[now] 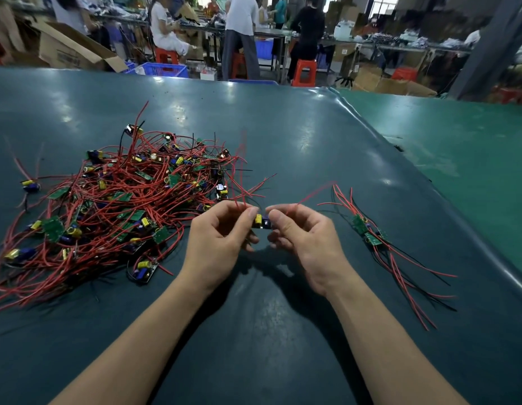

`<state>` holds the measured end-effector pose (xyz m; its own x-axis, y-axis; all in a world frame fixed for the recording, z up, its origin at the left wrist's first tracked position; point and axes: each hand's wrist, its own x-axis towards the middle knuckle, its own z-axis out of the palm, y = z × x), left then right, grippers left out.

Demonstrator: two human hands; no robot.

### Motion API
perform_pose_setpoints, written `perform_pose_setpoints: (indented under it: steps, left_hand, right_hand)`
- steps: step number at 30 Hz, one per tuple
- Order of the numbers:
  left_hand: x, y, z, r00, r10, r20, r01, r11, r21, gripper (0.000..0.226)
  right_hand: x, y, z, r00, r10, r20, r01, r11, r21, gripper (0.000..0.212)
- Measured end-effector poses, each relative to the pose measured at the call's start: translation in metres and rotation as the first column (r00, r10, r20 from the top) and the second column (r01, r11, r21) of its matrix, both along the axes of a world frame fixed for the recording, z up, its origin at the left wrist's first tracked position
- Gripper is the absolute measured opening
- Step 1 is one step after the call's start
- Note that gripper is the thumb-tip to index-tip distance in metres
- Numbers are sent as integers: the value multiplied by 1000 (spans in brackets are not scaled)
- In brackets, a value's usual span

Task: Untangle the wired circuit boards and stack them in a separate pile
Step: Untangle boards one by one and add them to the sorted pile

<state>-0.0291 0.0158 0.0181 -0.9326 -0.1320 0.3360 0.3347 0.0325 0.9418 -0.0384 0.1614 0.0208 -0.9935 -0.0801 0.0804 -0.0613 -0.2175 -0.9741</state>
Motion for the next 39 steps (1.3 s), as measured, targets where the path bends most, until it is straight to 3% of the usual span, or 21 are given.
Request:
perform_pose_setpoints:
  steps: [1,4,8,11,13,16,19,23,26,29,34,39]
  left_hand:
    - [1,0,-1,999,28,-25,-29,998,-53,8]
    - [3,2,-1,1000,16,-13,-17,997,-77,16]
    - [0,2,-2,997,15,80,-21,997,72,15]
    - [-3,-1,-4,994,63,94,-73,992,100,17]
    - [-3,-1,-5,994,58,97,-62,997,44,18]
    - [-2,0,-2,991,-26,129,13,995,102,22]
    - [-2,-1,3,974,-134,183,74,950,303,21]
    - [-3,-1,2,938,-274,210,161,885,436,18]
    - [-3,0,1,937,-287,198,173,876,450,21]
    - [-4,-1,0,942,-272,195,155,872,464,26]
    - [-3,0,1,930,-301,211,200,896,397,26]
    - [-4,1,-1,929,-288,231,182,901,393,25]
  right_hand:
    - [1,-1,0,999,-36,-16,36,999,29,4]
    - [-1,0,-2,991,-123,-47,125,992,35,15]
    - [1,-1,-2,999,38,1,-38,994,-99,13]
    - [5,-2,-1,992,105,-65,-103,994,36,32]
    - [6,-6,-2,995,50,-89,-41,993,107,27]
    - [5,-8,0,995,-97,20,98,994,-51,8]
    - [3,-7,4,984,-39,175,84,963,-257,8]
    - [4,-6,7,978,-83,192,110,984,-138,22]
    - [4,-4,6,977,-116,181,136,985,-107,16]
    - [6,-5,6,985,-11,173,31,993,-115,4]
    - [5,-3,6,978,-19,209,46,991,-126,8]
    - [3,-3,6,958,-200,205,218,974,-66,20]
